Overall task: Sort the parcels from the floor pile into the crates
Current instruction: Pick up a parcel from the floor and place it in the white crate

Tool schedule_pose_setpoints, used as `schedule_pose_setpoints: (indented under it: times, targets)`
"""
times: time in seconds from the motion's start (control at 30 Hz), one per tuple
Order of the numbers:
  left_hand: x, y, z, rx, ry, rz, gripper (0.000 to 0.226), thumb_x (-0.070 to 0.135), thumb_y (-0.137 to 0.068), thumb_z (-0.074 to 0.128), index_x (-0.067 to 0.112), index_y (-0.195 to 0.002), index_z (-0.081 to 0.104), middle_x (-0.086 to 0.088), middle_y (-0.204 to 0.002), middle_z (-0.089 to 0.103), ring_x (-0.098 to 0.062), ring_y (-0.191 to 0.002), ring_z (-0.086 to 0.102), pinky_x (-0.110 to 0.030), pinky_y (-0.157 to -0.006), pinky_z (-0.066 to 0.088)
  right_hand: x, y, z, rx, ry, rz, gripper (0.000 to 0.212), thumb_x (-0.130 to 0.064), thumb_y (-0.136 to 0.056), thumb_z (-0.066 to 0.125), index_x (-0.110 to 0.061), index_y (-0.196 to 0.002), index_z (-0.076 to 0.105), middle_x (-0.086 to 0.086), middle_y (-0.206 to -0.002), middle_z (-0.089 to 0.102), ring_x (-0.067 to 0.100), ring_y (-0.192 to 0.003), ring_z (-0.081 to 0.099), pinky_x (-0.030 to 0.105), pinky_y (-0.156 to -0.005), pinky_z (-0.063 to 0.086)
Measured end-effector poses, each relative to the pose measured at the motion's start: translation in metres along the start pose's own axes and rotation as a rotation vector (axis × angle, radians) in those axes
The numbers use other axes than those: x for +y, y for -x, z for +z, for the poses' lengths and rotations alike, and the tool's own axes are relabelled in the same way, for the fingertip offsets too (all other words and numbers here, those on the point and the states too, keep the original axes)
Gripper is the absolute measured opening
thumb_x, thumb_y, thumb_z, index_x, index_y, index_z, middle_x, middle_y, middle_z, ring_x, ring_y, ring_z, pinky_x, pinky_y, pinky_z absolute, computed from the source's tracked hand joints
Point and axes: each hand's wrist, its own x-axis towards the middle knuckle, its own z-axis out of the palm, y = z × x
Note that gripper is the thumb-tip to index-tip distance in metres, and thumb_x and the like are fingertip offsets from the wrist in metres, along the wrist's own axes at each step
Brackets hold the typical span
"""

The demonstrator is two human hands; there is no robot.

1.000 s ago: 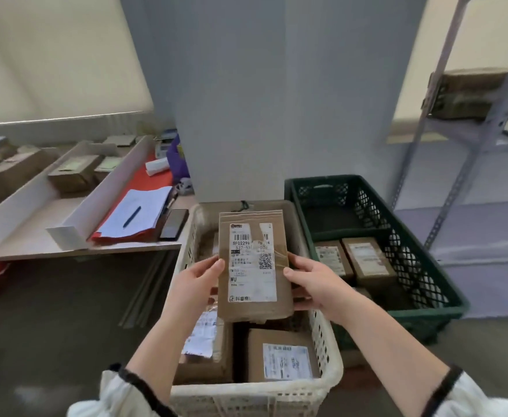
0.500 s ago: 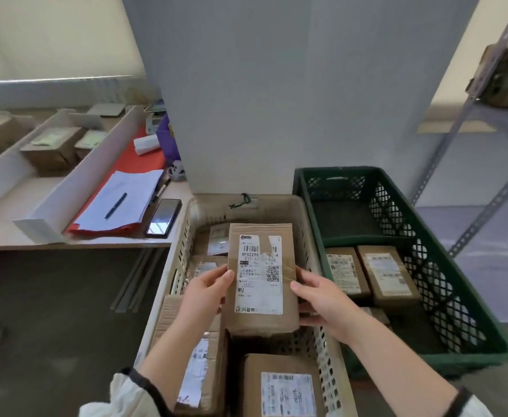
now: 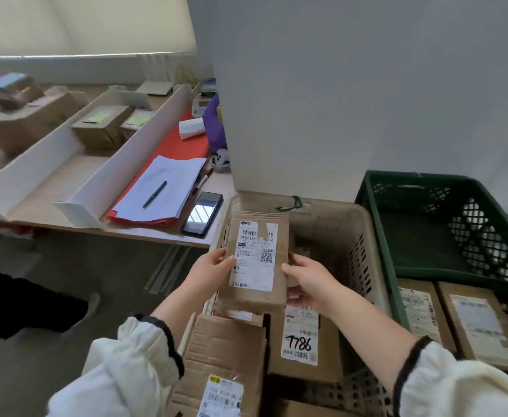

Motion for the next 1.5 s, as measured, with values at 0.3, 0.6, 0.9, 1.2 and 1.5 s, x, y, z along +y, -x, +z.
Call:
schedule_pose_setpoints:
  times: [0.3,0.6,0.9,1.2,1.5]
  targets:
    - [-0.053,-0.046,0.001,0.167,-0.656,0.023,0.023,0.034,-0.095,0.049,0.015,-0.089,0.062,0.0,-0.088,0.063,-0.021,-0.092,0.057,-0.034,-0.075,0.051,0.036,-0.059,0.043,-0.114,-0.027,0.167,0.03,-0.017,-0.097,0.047,-0.022,-0.125,0.052,0.005,-0.112,0.067,0.027,-0.102,0.064,0.049,-0.088,0.052]
    - [-0.075,-0.057,0.008,0.268,-1.165,0.071,0.032,0.047,-0.092,0.048,0.022,-0.108,0.06,0.0,-0.11,0.043,-0.023,-0.101,0.04,-0.033,-0.077,0.035,0.064,-0.076,0.06,-0.021,0.095,0.185,0.033,-0.019,-0.097,0.047,-0.019,-0.13,0.049,0.005,-0.115,0.064,0.024,-0.101,0.063,0.043,-0.082,0.055]
    - [-0.081,-0.068,0.012,0.353,-1.191,0.045,0.03,0.048,-0.091,0.051,0.023,-0.106,0.058,0.001,-0.107,0.044,-0.021,-0.096,0.043,-0.036,-0.078,0.031,0.061,-0.084,0.069,0.033,0.228,0.137,0.038,-0.019,-0.098,0.046,-0.018,-0.136,0.045,0.005,-0.127,0.059,0.022,-0.104,0.059,0.036,-0.08,0.055]
    - [-0.06,-0.064,0.007,0.264,-1.111,0.118,0.036,0.045,-0.093,0.047,0.021,-0.119,0.05,-0.002,-0.114,0.047,-0.022,-0.102,0.046,-0.037,-0.083,0.039,0.019,-0.059,0.058,0.028,0.39,0.135,0.045,-0.031,-0.097,0.046,-0.014,-0.138,0.04,-0.002,-0.098,0.057,0.013,-0.075,0.049,0.025,-0.066,0.044]
    - [-0.01,-0.01,0.006,0.169,-0.873,0.19,0.06,0.048,-0.093,0.043,0.026,-0.146,0.024,-0.003,-0.14,0.044,-0.025,-0.12,0.049,-0.043,-0.095,0.047,-0.04,0.01,0.024,0.007,0.69,-0.183,0.062,-0.042,-0.091,0.054,-0.016,-0.142,0.033,0.002,-0.141,0.047,0.017,-0.116,0.051,0.026,-0.088,0.041]
